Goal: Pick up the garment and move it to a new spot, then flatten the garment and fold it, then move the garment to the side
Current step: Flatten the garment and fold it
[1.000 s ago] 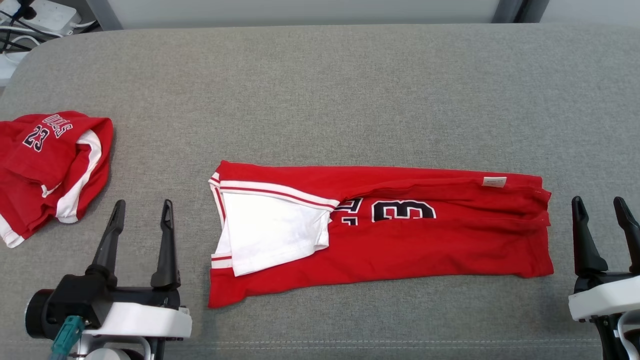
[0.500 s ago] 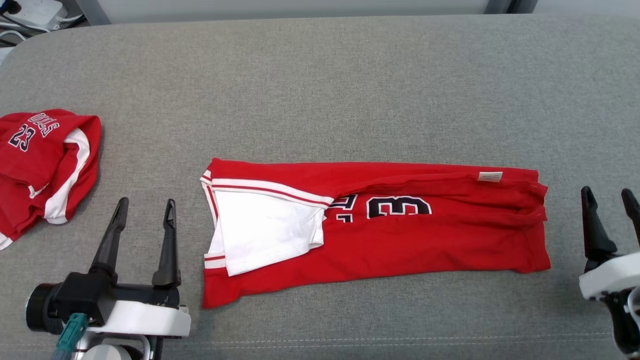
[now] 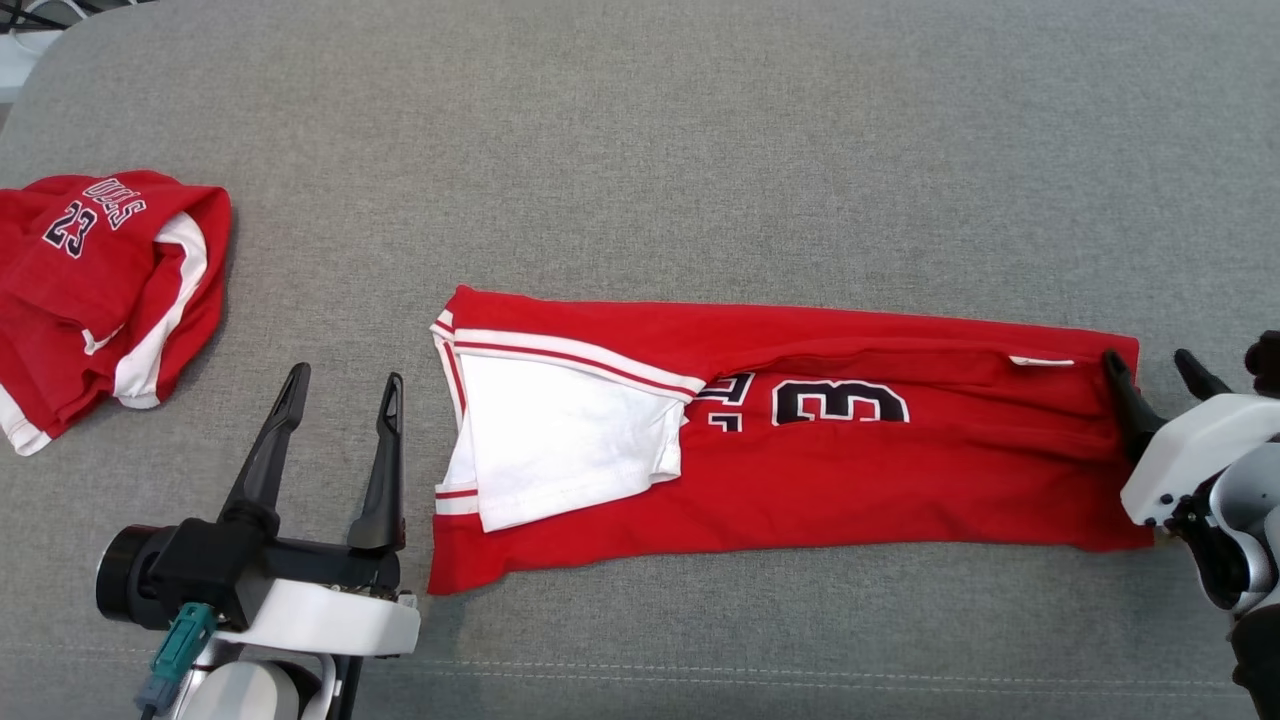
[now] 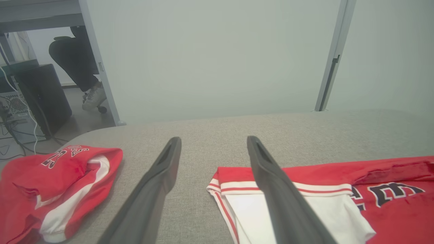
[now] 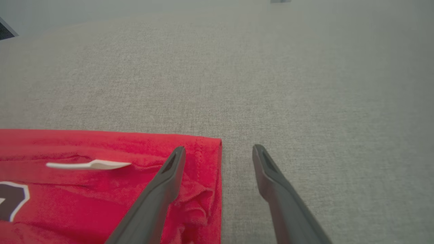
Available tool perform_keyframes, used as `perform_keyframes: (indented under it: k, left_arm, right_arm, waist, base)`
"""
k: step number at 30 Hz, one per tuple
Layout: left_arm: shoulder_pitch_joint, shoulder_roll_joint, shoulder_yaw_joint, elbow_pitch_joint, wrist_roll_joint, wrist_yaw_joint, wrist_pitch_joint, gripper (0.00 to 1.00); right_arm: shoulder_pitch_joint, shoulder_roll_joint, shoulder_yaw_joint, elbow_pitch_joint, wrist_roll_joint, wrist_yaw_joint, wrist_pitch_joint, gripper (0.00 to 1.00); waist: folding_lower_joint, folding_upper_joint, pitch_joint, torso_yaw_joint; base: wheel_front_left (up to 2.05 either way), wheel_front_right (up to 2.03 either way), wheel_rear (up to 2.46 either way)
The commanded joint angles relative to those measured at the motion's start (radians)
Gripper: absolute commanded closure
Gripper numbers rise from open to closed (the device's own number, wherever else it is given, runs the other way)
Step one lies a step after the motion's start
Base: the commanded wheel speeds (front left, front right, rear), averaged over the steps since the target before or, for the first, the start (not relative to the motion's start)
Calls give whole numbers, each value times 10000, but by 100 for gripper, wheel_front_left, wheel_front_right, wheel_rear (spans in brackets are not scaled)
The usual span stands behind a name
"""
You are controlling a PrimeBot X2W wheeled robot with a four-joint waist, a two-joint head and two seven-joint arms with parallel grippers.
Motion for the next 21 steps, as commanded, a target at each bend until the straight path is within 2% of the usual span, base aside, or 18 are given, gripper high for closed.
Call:
perform_keyframes:
  k: [1,10,16,21]
  left_arm:
    - [-460,61,411,-195,105,-89,-87,0]
    - [-441,-117,703,-213,290,-359,-87,0]
    - [-520,-188,807,-204,358,-538,-87,0]
    - [-667,-320,846,-157,394,-734,-87,0]
  right_arm:
    - [-164,-231,418,-53,292,42,187,0]
    - [366,-891,1729,-890,2223,42,1505,0]
    - [816,-1270,2114,-1594,2865,42,2263,0]
    - [944,-1337,2287,-1927,3125,42,2312,0]
  waist:
    - [0,0,35,20]
    - [0,0,138,-226]
    - [0,0,271,-433]
    - [0,0,416,-510]
  base:
    - [0,0,0]
    - [0,0,0]
    - [0,0,0]
    - [0,0,0]
